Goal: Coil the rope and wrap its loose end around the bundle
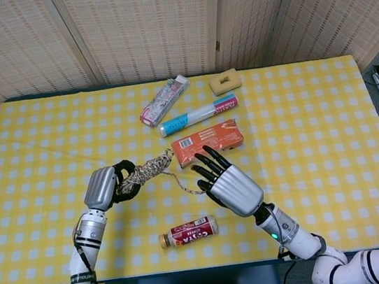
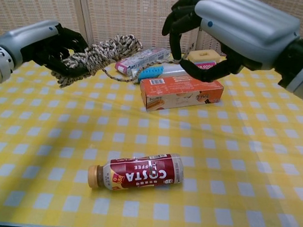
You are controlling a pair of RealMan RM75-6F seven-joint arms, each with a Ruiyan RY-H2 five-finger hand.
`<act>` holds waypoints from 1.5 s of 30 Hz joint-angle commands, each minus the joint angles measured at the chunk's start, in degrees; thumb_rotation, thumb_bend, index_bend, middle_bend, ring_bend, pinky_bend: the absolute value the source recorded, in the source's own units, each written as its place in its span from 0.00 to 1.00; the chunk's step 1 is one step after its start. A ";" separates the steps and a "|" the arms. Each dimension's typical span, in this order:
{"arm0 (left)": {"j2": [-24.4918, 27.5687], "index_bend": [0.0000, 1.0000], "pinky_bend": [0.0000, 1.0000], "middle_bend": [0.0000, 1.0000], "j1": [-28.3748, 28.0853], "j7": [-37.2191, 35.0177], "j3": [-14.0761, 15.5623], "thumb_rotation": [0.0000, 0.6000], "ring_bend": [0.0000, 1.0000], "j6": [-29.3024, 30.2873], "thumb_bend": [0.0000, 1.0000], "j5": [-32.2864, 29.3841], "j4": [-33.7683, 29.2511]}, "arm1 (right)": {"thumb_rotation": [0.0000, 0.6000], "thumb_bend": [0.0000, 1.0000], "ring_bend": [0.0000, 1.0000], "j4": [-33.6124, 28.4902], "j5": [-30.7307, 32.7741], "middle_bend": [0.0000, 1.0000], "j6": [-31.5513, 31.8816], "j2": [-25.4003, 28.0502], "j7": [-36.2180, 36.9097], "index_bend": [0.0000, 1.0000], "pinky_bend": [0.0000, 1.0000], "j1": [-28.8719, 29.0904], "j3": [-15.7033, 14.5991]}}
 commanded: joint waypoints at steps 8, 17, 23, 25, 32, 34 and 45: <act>-2.21 0.77 0.69 0.73 -0.71 2.94 2.70 1.00 0.67 -1.71 0.66 3.62 -2.92 | 1.00 0.57 0.10 -0.55 8.29 0.27 -5.57 -5.22 -3.97 0.74 0.00 5.55 6.15; -1.49 0.77 0.69 0.73 -1.04 -0.06 2.04 1.00 0.68 -5.18 0.66 3.77 -6.18 | 1.00 0.57 0.10 -0.23 9.12 0.27 -5.76 -5.37 -3.92 0.74 0.00 7.00 6.35; 1.65 0.77 0.69 0.73 -1.30 -11.64 2.08 1.00 0.68 -11.27 0.66 7.87 -8.36 | 1.00 0.57 0.10 2.26 10.91 0.27 -4.41 -5.20 -1.79 0.74 0.00 6.94 7.69; 2.67 0.77 0.69 0.74 -1.32 -15.33 2.14 1.00 0.68 -12.77 0.66 9.39 -8.86 | 1.00 0.57 0.11 3.51 11.65 0.27 -4.18 -4.92 -0.78 0.74 0.00 6.79 7.91; 4.82 0.77 0.69 0.73 -1.27 -28.38 2.11 1.00 0.68 -14.94 0.66 15.93 -9.72 | 1.00 0.57 0.11 7.54 12.90 0.27 -3.36 -4.06 4.15 0.74 0.00 5.76 7.46; 5.31 0.77 0.69 0.73 -1.41 -32.02 2.05 1.00 0.68 -15.45 0.66 17.21 -9.63 | 1.00 0.57 0.11 8.67 13.01 0.27 -3.08 -3.78 5.81 0.74 0.00 5.36 7.17; 5.81 0.77 0.69 0.73 -1.81 -47.83 1.71 1.00 0.68 -15.01 0.66 21.42 -9.87 | 1.00 0.57 0.11 14.76 10.10 0.27 -2.08 -4.29 14.43 0.74 0.00 4.02 3.65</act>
